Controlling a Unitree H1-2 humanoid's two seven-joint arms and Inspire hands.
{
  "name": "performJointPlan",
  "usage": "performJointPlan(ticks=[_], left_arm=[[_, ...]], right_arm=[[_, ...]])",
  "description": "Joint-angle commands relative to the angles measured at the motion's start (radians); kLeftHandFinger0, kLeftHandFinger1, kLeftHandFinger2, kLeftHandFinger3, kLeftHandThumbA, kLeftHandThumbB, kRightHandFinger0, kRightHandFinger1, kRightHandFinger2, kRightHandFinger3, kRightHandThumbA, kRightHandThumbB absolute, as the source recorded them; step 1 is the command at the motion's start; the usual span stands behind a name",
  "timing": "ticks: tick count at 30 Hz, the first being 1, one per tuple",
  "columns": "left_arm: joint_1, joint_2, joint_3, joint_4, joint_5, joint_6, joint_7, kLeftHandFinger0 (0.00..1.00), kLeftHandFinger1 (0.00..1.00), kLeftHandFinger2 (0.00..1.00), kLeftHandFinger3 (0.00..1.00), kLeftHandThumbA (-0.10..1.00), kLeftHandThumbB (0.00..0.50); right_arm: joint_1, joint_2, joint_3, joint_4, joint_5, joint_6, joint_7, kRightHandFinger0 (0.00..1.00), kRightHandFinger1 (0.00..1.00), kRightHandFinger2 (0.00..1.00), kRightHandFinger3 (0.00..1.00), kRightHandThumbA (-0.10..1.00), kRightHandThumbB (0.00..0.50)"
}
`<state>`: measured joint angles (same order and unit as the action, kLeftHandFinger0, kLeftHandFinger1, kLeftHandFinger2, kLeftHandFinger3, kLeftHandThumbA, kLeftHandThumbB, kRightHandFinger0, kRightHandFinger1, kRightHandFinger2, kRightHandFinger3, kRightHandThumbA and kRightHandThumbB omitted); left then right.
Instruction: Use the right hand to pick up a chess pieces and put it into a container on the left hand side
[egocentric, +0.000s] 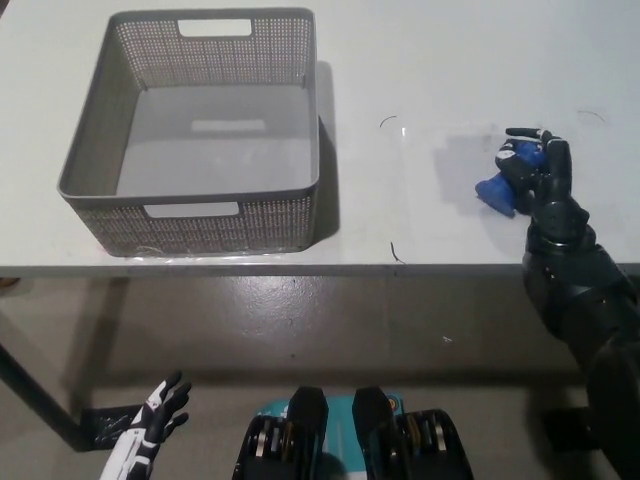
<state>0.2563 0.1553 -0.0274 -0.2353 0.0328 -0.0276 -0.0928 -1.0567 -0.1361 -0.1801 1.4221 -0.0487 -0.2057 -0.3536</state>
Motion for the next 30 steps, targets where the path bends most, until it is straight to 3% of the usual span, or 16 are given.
performJointPlan(ticks=[1,6,11,14,17,18,20,22,25,28,30], left_arm=[[-0.007,0.002,0.013,-0.02,-0.016,-0.035,0.0,1.0,1.0,1.0,1.0,1.0,0.253],[-0.01,-0.002,0.015,-0.007,-0.03,-0.045,-0.004,1.0,1.0,1.0,1.0,1.0,0.267],[-0.014,-0.003,0.019,0.001,-0.041,-0.052,-0.006,1.0,1.0,1.0,1.0,1.0,0.264],[-0.012,-0.004,0.019,-0.001,-0.041,-0.046,-0.006,1.0,1.0,1.0,1.0,1.0,0.266],[-0.013,-0.003,0.019,0.003,-0.037,-0.051,-0.004,1.0,1.0,1.0,1.0,1.0,0.263],[-0.014,-0.003,0.02,0.005,-0.044,-0.054,-0.007,1.0,1.0,1.0,1.0,1.0,0.26],[-0.013,-0.003,0.018,0.007,-0.042,-0.051,-0.008,1.0,1.0,1.0,1.0,1.0,0.26],[-0.014,0.0,0.017,0.007,-0.042,-0.051,-0.012,1.0,1.0,1.0,1.0,1.0,0.259],[-0.014,-0.001,0.016,0.012,-0.038,-0.051,-0.011,1.0,1.0,1.0,1.0,1.0,0.258],[-0.011,-0.002,0.014,0.015,-0.034,-0.055,-0.01,1.0,1.0,1.0,1.0,1.0,0.262],[-0.007,0.001,0.012,0.015,-0.015,-0.054,-0.004,1.0,1.0,1.0,1.0,1.0,0.273]], right_arm=[[-0.074,-0.006,-0.017,-0.013,0.045,-0.081,-0.057,0.0,0.21,0.68,0.64,-0.1,0.167],[-0.118,0.003,-0.028,-0.036,0.065,-0.124,-0.046,0.0,0.19,0.65,0.64,-0.1,0.186],[-0.189,0.025,0.005,-0.096,0.043,-0.162,-0.057,0.0,0.18,0.63,0.69,-0.1,0.167],[-0.227,0.043,0.037,-0.165,0.019,-0.202,-0.063,0.0,0.16,0.64,0.73,-0.1,0.129],[-0.254,0.059,0.077,-0.247,-0.016,-0.205,-0.076,0.0,0.21,0.68,0.77,-0.1,0.118],[-0.272,0.071,0.081,-0.287,-0.014,-0.171,-0.085,0.02,0.24,0.68,0.76,-0.1,0.136],[-0.293,0.096,0.093,-0.369,-0.012,-0.144,-0.07,0.0,0.17,0.67,0.73,-0.1,0.114],[-0.308,0.115,0.116,-0.427,-0.037,-0.095,-0.088,0.0,0.16,0.67,0.73,-0.1,0.139],[-0.347,0.158,0.174,-0.484,-0.107,-0.03,-0.125,0.0,0.19,0.68,0.74,-0.1,0.152],[-0.374,0.202,0.192,-0.492,-0.095,-0.02,-0.114,0.0,0.2,0.68,0.75,-0.1,0.131],[-0.401,0.25,0.202,-0.487,-0.088,-0.001,-0.108,0.0,0.22,0.73,0.78,-0.1,0.133]])
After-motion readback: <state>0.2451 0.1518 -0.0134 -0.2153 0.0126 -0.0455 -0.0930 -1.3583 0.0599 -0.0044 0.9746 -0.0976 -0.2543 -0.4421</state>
